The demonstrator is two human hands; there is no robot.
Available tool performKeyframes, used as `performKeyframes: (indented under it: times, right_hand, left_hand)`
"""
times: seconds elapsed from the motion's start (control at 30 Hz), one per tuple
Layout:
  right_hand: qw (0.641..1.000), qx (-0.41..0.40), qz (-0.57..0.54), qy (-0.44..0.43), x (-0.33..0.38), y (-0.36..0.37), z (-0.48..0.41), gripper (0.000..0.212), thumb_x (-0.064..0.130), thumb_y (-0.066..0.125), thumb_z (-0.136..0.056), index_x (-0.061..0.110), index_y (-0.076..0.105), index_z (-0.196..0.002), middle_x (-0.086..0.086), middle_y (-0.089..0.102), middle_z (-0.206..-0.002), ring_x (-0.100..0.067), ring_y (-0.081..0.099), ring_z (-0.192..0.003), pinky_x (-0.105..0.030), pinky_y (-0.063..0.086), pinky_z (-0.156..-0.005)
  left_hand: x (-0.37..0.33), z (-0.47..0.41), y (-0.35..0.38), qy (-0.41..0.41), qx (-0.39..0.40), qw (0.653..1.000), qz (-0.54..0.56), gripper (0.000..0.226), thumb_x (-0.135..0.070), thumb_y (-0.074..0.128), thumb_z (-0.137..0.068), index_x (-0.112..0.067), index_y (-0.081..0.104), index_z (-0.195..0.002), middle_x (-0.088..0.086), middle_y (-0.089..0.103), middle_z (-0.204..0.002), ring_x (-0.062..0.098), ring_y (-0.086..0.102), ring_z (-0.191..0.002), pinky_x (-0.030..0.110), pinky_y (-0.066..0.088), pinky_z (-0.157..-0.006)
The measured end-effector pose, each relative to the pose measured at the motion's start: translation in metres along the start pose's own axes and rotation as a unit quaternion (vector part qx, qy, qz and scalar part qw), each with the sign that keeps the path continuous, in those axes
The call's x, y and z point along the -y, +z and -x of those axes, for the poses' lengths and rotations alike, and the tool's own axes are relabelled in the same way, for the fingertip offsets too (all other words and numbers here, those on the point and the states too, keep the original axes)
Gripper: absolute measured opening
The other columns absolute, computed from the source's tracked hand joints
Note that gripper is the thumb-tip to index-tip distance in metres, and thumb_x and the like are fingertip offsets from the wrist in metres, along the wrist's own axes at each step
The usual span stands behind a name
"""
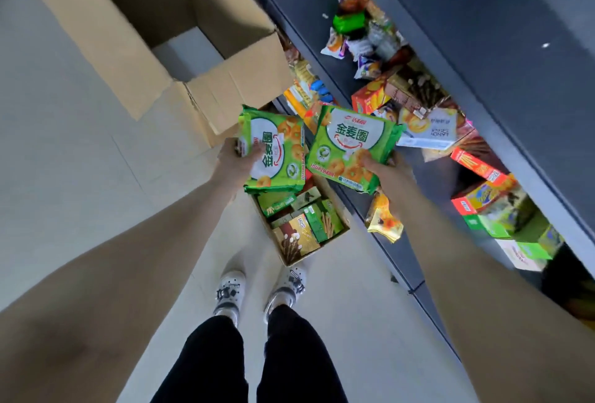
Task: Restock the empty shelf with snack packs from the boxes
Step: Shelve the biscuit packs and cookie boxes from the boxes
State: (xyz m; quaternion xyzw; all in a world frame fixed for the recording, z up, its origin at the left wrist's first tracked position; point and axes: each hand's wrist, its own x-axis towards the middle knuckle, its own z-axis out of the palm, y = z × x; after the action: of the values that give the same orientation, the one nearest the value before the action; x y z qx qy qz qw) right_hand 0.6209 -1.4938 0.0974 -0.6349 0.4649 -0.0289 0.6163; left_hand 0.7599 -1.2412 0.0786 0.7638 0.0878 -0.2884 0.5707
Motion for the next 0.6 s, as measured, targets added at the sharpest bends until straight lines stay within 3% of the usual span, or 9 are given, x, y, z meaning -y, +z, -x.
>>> performKeyframes:
  times: [0.07, 0.2, 0.3, 0.4, 0.5, 0.6]
  right_hand:
    - [1.0, -0.013, -0.007, -0.022, 0.02, -0.009, 0.026, 0.051, 0.029, 0.082, -0.08, 0.023, 0.058, -0.124, 0.003, 0.071, -0.117, -0.019, 0.068, -0.108, -0.036, 0.055, -0.084]
    - [0.998, -0.014, -0.023, -0.056, 0.064, -0.032, 0.079, 0.051, 0.035, 0.085, -0.074, 0.023, 0.059, -0.116, 0.0, 0.074, -0.11, -0.02, 0.071, -0.102, -0.043, 0.055, -0.094]
    - [0.995, -0.023, -0.024, -0.094, 0.096, -0.048, 0.117, 0.049, 0.029, 0.08, -0.082, 0.022, 0.055, -0.124, 0.001, 0.075, -0.107, -0.018, 0.073, -0.097, -0.036, 0.057, -0.087]
    - [0.989, -0.063, -0.025, -0.132, 0.124, -0.065, 0.15, 0.055, 0.031, 0.084, -0.077, 0.02, 0.056, -0.122, 0.001, 0.074, -0.107, -0.019, 0.073, -0.096, -0.044, 0.056, -0.093]
    - [0.981, -0.104, -0.017, -0.162, 0.151, -0.086, 0.181, 0.07, 0.043, 0.088, -0.063, 0.019, 0.057, -0.121, 0.0, 0.072, -0.113, -0.02, 0.073, -0.098, -0.046, 0.056, -0.094]
    - [0.972, -0.136, -0.028, -0.19, 0.179, -0.109, 0.21, 0.062, 0.035, 0.086, -0.073, 0.017, 0.056, -0.124, 0.0, 0.07, -0.115, -0.017, 0.073, -0.095, -0.039, 0.059, -0.086]
  left_hand:
    - [-0.026, 0.013, -0.014, 0.01, 0.034, 0.999, 0.012, 0.036, -0.035, 0.075, -0.086, -0.012, 0.059, -0.109, 0.01, 0.068, -0.109, 0.028, 0.066, -0.103, 0.041, 0.053, -0.089]
    - [-0.079, 0.034, -0.043, 0.067, 0.107, 0.992, -0.006, 0.043, -0.051, 0.077, -0.072, -0.024, 0.063, -0.102, 0.006, 0.073, -0.108, 0.027, 0.071, -0.098, 0.048, 0.057, -0.089]
    - [-0.117, 0.054, -0.051, 0.105, 0.161, 0.981, -0.005, 0.029, -0.039, 0.073, -0.087, -0.023, 0.062, -0.108, 0.003, 0.073, -0.107, 0.017, 0.073, -0.084, 0.035, 0.059, -0.074]
    - [-0.149, 0.071, -0.049, 0.147, 0.19, 0.971, -0.007, 0.02, -0.029, 0.072, -0.089, -0.025, 0.062, -0.106, -0.001, 0.074, -0.102, 0.009, 0.072, -0.073, 0.027, 0.055, -0.066]
    - [-0.185, 0.086, -0.043, 0.193, 0.209, 0.958, -0.035, 0.027, -0.034, 0.072, -0.089, -0.025, 0.062, -0.112, -0.008, 0.072, -0.099, 0.008, 0.07, -0.077, 0.026, 0.056, -0.071]
    - [-0.222, 0.101, -0.031, 0.256, 0.222, 0.938, -0.079, 0.031, -0.04, 0.071, -0.088, -0.026, 0.061, -0.113, -0.008, 0.07, -0.103, 0.009, 0.067, -0.087, 0.029, 0.054, -0.078]
